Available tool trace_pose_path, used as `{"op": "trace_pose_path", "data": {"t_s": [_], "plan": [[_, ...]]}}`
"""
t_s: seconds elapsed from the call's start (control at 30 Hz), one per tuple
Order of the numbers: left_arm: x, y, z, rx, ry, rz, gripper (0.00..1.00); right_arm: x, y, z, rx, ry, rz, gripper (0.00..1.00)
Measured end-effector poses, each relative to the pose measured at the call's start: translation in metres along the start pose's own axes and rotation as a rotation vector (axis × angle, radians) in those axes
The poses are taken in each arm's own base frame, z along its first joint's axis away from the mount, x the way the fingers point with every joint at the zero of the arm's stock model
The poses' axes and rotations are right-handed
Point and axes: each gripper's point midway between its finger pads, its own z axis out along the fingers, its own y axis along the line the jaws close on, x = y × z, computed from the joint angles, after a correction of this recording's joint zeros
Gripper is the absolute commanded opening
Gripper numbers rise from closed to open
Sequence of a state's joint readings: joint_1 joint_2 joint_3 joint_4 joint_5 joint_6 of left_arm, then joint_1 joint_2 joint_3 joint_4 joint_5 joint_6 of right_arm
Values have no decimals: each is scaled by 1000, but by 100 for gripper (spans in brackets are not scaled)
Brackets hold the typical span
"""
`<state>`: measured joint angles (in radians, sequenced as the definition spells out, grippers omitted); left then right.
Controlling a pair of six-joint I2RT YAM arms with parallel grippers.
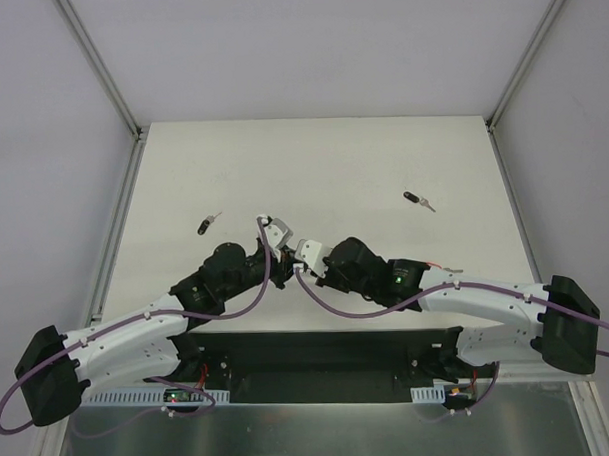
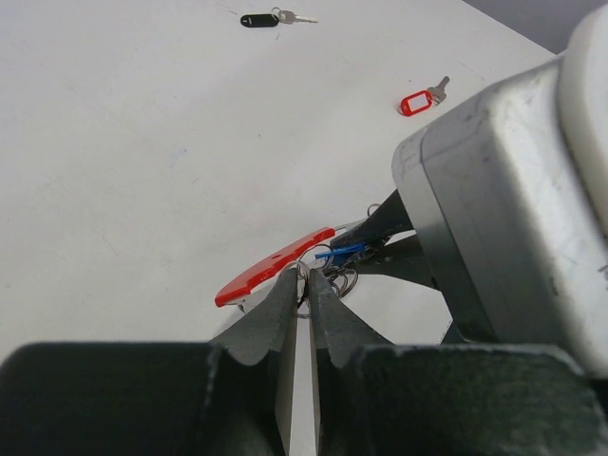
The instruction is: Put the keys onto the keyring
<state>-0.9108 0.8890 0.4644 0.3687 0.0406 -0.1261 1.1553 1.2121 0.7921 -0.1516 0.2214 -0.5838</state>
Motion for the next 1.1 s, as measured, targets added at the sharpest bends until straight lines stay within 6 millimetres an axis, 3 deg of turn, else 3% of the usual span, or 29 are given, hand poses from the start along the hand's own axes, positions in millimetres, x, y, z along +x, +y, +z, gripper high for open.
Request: {"op": "trace_pose_path", "data": {"t_s": [0.17, 0.4, 0.53, 0.7, 0.93, 1.1], "plan": [[0, -1, 1, 17, 20, 43, 0, 1, 2, 1, -9, 9, 6, 23], [8, 7, 1, 6, 56, 138, 0, -7, 15, -2, -76, -6, 34, 54], [10, 7, 2, 12, 55, 165, 0, -9, 19, -3, -100, -11, 61, 61], [10, 6, 3, 30, 42, 199, 0, -6, 17, -6, -149, -15, 121, 63], [10, -1, 0, 84, 17, 246, 0, -20, -30, -22, -199, -173, 350, 62], [8, -6, 0, 109, 7, 256, 0, -31, -19, -14, -346, -222, 434, 57]]}}
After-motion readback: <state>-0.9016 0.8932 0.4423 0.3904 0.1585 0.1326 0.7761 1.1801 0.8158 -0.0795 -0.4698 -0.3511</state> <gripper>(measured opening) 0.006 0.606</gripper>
